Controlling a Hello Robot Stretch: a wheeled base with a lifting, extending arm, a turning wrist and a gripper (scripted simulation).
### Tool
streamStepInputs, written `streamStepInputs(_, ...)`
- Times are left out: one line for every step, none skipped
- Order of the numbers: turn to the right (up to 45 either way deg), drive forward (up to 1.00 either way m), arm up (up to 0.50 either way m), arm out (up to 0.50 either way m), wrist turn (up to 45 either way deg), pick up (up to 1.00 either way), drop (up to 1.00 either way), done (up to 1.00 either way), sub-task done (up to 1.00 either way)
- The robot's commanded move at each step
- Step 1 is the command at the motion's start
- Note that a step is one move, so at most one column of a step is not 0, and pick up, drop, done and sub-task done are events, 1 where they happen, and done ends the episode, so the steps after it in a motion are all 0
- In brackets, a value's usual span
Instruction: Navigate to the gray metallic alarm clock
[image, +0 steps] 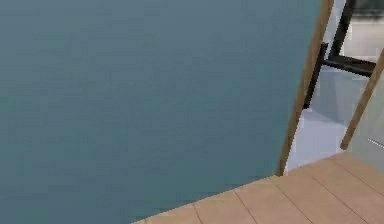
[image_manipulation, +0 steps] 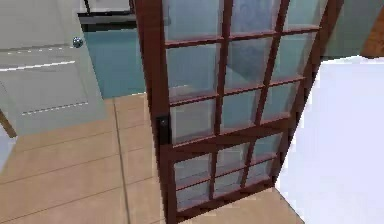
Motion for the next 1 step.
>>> streamStepInputs(39.0,0.00,0.00,0.00,0.0,0.00,0.00,0.00,0.00)
